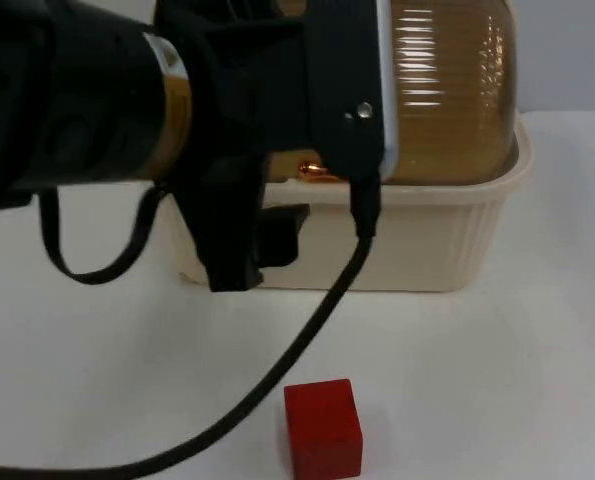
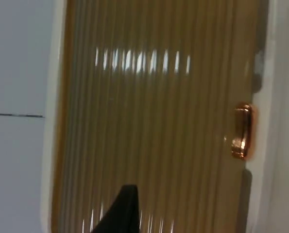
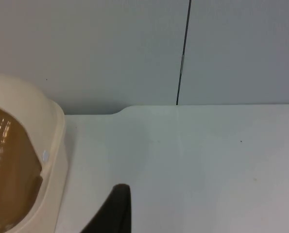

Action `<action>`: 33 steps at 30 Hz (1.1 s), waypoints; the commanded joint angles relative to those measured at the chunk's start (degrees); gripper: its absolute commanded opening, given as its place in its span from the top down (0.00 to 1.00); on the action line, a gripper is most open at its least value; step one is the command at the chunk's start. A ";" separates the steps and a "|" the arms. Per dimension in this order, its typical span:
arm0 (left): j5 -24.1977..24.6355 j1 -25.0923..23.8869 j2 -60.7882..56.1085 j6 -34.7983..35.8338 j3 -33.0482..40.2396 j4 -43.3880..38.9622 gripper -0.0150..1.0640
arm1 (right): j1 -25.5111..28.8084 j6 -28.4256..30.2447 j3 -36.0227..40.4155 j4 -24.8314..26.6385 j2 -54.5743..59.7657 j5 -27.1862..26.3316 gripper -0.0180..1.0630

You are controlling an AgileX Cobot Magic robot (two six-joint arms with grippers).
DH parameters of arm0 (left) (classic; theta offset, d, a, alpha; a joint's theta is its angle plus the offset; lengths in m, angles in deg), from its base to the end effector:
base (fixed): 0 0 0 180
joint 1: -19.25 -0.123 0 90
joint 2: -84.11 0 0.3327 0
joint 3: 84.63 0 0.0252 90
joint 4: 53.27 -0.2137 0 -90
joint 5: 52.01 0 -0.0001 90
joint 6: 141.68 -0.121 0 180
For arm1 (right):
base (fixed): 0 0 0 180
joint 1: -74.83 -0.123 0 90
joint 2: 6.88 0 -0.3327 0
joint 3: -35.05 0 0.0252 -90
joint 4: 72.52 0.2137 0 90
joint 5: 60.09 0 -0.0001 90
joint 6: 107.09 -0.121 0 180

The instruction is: Open the box lid with the left hand, place the block into the box with the right hand, then close the box lid with the left hand.

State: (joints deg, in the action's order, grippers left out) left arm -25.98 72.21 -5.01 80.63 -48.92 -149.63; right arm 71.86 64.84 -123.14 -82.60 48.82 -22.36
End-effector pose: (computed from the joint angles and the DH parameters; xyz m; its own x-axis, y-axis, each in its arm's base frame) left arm 0.2124 -0.1936 0.2885 0.2159 0.9340 -0.2846 0.5595 0.1205 0.8200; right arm 0.1254 -0.0065 0.4181 -0.4190 -0.0206 -0.9078 0.0461 0.9980 -0.0439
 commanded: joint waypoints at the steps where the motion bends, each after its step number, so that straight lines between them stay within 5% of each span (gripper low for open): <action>1: 0.45 0.23 3.85 4.46 -0.38 -3.58 0.03 | -0.09 0.16 -0.38 -0.48 -0.03 -1.71 0.02; 10: 0.65 0.23 11.41 2.43 -1.50 -3.58 0.04 | -0.09 0.16 -0.38 -1.69 -0.03 -4.47 0.02; 12: 0.04 0.23 11.79 2.43 -2.85 -3.58 0.20 | -0.09 0.16 -0.38 -1.79 -0.03 -4.56 0.02; 13: 0.04 0.23 11.79 2.43 -2.85 -3.58 0.20 | -0.09 0.16 -0.38 -1.79 -0.03 -4.56 0.02; 17: 0.14 0.23 11.79 2.43 -5.25 -3.58 0.69 | -0.09 0.16 -0.38 -1.73 -0.03 -4.32 0.02; 18: 0.14 0.23 11.79 2.43 -5.25 -3.58 0.69 | -0.09 0.16 -0.38 -1.73 -0.03 -4.32 0.02; 21: -0.75 0.23 11.79 5.40 -5.83 -3.58 0.99 | -0.09 0.16 -0.38 -1.73 -0.03 -3.98 0.02; 27: -9.94 -3.41 12.13 5.67 -6.11 -3.58 0.99 | -0.09 0.16 -0.38 -1.73 -0.03 -4.09 0.02; 33: -10.57 -7.99 15.93 4.35 -10.09 -3.58 0.99 | -0.09 0.16 -0.38 -1.73 -0.03 -4.39 0.02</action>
State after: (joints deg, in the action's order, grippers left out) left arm -35.89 65.60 9.28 85.69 -57.04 -153.20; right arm 71.86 64.95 -123.14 -83.83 48.82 -25.87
